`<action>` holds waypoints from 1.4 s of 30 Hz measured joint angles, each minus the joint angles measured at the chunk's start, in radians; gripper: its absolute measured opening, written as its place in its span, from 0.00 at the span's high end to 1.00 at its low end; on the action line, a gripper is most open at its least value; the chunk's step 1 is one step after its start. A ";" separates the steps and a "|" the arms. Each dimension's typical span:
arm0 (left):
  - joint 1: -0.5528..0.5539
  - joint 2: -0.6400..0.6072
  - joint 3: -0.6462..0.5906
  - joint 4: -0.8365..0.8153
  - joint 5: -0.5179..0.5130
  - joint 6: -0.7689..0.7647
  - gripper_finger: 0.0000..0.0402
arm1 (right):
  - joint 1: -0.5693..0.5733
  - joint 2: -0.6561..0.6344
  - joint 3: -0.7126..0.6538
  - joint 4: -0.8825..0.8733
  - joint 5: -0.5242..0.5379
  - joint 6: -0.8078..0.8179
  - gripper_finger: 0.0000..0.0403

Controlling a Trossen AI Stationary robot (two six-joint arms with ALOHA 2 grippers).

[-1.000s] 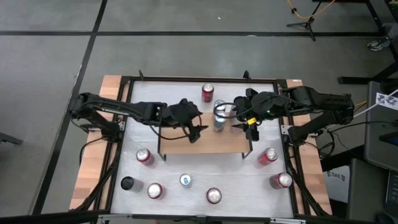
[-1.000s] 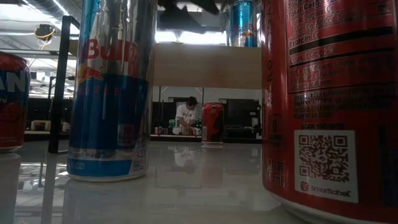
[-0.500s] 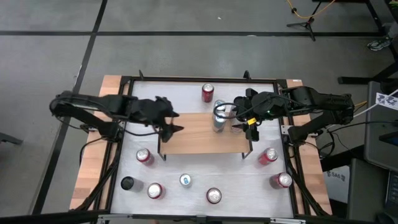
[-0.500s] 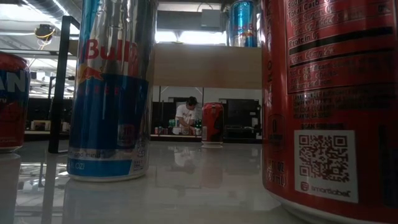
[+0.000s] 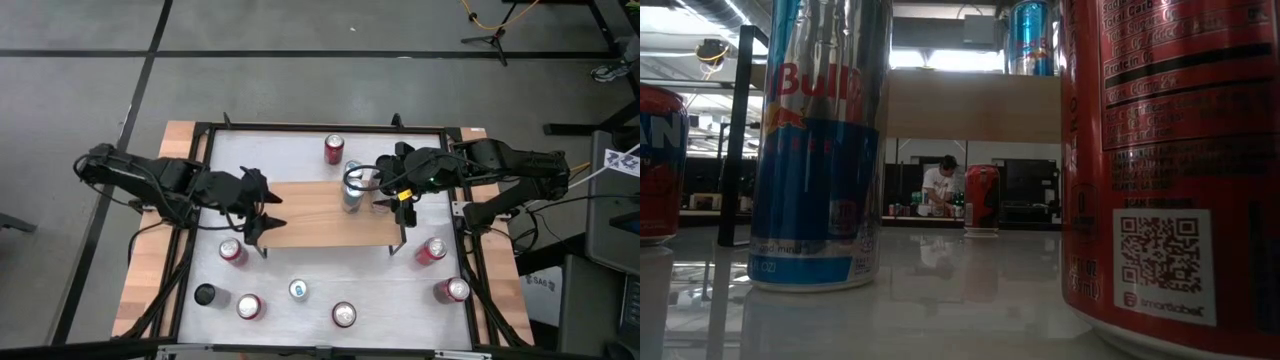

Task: Place canned beverage on shelf
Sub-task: Put the top red-black soda can on the shelf

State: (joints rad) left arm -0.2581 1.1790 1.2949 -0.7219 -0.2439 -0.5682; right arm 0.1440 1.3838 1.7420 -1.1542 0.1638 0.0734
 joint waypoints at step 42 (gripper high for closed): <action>-0.007 0.000 0.000 0.001 -0.028 0.003 0.24 | 0.000 0.000 0.000 0.101 -0.058 -0.003 0.22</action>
State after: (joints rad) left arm -0.2649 1.1793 1.2945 -0.7212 -0.2721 -0.5656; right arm 0.1440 1.3838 1.7416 -1.0529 0.1054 0.0700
